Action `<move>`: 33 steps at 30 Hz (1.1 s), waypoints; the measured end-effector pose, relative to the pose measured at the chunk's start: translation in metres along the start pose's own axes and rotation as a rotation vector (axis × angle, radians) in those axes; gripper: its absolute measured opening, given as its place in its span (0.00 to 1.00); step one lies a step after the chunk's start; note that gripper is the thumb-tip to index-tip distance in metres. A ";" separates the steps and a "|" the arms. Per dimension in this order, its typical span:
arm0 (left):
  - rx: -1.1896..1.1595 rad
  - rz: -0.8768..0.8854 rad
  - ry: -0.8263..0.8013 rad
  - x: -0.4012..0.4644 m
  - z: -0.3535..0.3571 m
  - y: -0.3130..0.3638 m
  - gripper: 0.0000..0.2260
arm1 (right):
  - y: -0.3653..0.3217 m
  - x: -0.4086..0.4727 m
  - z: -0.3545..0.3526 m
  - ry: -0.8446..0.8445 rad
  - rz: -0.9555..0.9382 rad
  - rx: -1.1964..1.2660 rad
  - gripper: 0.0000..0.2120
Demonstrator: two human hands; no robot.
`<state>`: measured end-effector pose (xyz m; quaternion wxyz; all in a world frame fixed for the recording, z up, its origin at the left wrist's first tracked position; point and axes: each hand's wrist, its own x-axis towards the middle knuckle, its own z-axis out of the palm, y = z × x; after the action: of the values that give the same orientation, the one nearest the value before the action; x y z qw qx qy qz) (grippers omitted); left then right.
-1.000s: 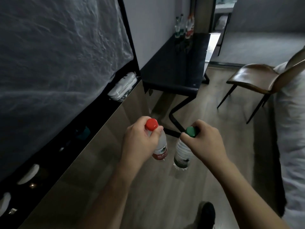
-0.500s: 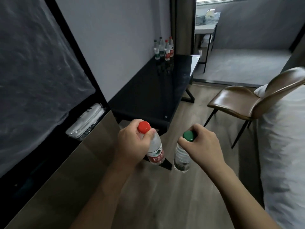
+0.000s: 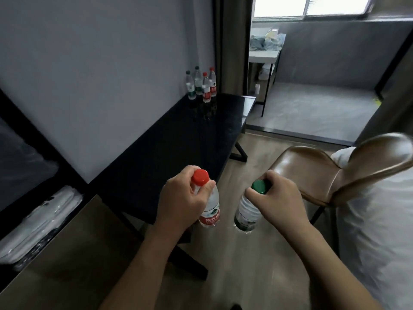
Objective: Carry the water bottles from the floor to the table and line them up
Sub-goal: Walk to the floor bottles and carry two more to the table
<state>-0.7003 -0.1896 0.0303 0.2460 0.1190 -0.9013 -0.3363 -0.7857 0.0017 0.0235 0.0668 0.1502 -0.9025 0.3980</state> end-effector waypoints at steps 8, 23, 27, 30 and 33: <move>-0.026 -0.016 0.044 0.135 0.068 0.014 0.06 | 0.040 0.148 -0.008 0.064 0.003 0.019 0.12; 0.044 -0.020 0.102 0.338 0.182 0.034 0.06 | 0.121 0.399 0.001 -0.025 -0.033 0.122 0.12; 0.014 -0.055 0.123 0.375 0.201 0.028 0.05 | 0.133 0.447 0.013 -0.060 -0.012 0.119 0.11; -0.002 -0.083 0.115 0.405 0.219 0.015 0.05 | 0.141 0.485 0.029 -0.089 0.007 0.098 0.11; 0.002 -0.105 0.079 0.435 0.232 -0.003 0.05 | 0.146 0.522 0.052 -0.120 0.002 0.093 0.10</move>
<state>-1.1916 -0.2302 0.0348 0.2633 0.1794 -0.8836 -0.3430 -1.3272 -0.0579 0.0119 0.0050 0.1757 -0.8857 0.4297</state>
